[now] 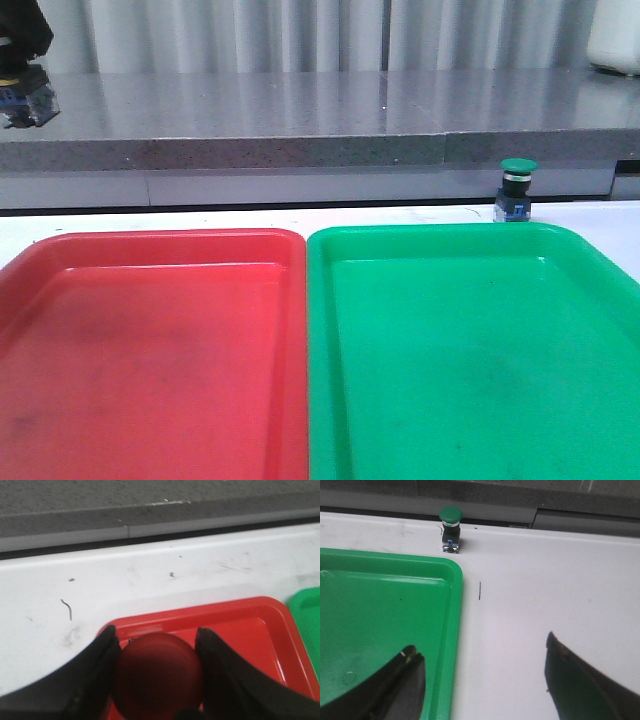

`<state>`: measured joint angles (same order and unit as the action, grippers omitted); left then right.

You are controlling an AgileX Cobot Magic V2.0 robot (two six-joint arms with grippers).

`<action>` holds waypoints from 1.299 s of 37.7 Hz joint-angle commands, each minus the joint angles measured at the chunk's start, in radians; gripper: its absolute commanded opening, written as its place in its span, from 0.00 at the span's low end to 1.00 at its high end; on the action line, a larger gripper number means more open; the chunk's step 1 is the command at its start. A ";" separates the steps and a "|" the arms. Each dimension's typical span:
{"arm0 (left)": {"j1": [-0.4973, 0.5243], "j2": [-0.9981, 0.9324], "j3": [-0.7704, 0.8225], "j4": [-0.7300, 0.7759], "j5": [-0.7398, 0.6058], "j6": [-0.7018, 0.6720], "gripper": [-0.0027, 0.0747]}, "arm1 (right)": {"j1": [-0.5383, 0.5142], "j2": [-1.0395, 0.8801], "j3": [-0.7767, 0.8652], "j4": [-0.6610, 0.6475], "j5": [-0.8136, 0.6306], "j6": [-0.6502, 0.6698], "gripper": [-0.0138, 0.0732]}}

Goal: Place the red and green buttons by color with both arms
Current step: 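Lift the red button and carry it toward the red tray, then lower the red button into the red tray and open the left gripper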

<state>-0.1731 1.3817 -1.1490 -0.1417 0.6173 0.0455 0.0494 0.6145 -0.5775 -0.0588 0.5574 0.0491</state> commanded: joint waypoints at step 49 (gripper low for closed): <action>-0.252 0.095 0.272 -0.014 -0.222 0.002 0.43 | -0.009 0.005 -0.034 -0.013 -0.066 -0.008 0.76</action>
<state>-0.4160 1.5086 -0.8529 -0.1437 0.4465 0.0499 0.0494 0.6145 -0.5775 -0.0592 0.5574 0.0491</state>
